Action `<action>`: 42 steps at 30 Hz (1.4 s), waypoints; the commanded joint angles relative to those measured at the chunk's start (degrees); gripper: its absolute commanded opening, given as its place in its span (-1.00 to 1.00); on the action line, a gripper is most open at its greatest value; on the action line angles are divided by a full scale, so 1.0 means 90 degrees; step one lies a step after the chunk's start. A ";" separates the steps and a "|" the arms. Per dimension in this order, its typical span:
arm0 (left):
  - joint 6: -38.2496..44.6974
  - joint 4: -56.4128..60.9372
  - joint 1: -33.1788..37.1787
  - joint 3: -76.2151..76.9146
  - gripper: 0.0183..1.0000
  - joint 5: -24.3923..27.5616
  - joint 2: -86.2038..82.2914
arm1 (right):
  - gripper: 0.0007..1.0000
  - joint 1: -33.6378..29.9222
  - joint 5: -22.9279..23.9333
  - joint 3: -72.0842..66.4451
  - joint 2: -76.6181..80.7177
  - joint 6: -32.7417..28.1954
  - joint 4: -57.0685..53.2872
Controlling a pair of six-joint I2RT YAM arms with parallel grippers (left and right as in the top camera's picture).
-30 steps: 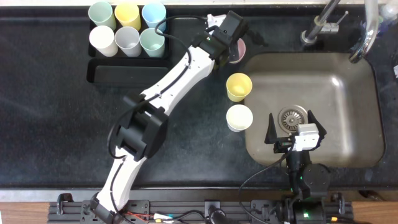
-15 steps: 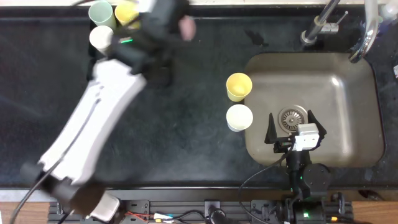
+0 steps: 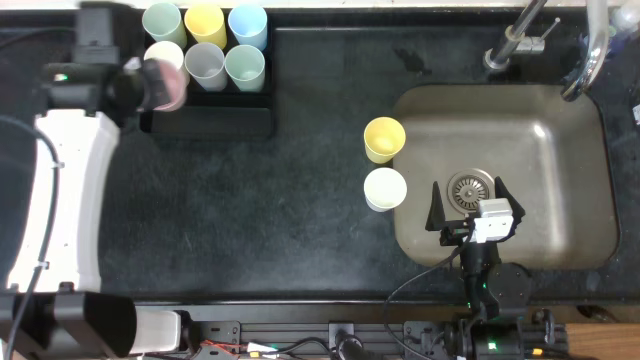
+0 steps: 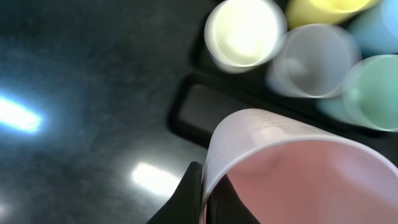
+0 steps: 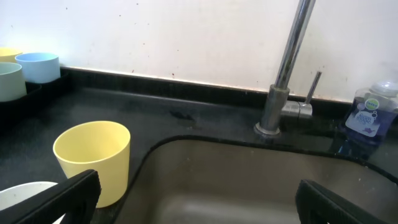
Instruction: Store Cups
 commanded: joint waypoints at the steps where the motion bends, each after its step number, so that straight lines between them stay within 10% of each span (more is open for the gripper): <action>1: 0.0877 0.0036 0.0466 -0.0282 -0.97 0.0466 -0.0015 | 0.99 0.0039 0.0066 -0.0085 -0.0056 0.0022 0.0034; 42: 0.1144 0.1010 0.0690 -0.0291 -0.91 0.0510 0.2125 | 0.99 0.0039 0.0066 -0.0085 -0.0056 0.0022 0.0034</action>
